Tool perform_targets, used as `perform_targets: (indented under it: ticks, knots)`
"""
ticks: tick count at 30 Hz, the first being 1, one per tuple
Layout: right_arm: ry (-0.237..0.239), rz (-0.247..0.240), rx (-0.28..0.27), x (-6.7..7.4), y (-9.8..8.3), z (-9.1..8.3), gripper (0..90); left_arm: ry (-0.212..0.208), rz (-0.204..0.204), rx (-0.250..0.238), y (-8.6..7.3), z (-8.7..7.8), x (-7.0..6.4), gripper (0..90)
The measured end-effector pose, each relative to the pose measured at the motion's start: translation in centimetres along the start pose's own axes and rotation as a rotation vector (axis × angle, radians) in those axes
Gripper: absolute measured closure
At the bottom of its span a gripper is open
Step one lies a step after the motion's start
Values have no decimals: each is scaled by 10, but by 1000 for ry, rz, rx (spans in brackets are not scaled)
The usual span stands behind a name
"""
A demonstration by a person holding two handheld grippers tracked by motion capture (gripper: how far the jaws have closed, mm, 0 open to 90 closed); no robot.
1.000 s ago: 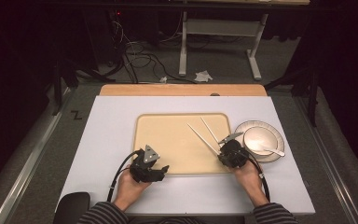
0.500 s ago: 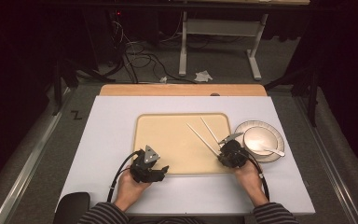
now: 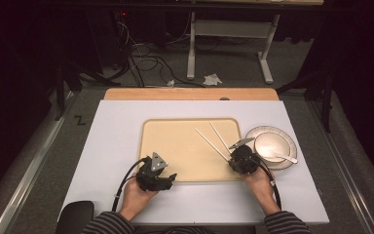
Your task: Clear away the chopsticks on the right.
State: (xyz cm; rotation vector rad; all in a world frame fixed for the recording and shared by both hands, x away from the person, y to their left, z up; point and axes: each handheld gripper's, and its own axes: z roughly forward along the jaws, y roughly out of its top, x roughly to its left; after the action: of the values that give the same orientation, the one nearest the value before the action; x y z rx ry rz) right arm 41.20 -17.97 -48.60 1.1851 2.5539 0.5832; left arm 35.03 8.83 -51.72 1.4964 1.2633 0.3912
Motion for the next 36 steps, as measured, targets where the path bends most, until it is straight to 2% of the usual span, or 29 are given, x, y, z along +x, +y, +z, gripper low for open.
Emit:
perform_targets:
  ticks: [5,10,20,27,29,36]
  knots:
    - [-12,1,-16,1,0,0,842,-3,-1,-8,0,-1,0,358]
    - [-22,-2,-15,0,1,-1,795,-3,2,-3,-1,0,-1,358]
    - [-42,56,-20,-8,0,1,867,-2,3,-2,-1,1,-1,358]
    - [-54,35,-96,-4,1,-7,874,-1,2,0,-1,1,0,357]
    - [-30,32,-100,-2,3,-7,874,1,-1,1,-1,2,0,357]
    - [-17,-9,-65,3,8,4,874,1,1,6,-2,3,-1,357]
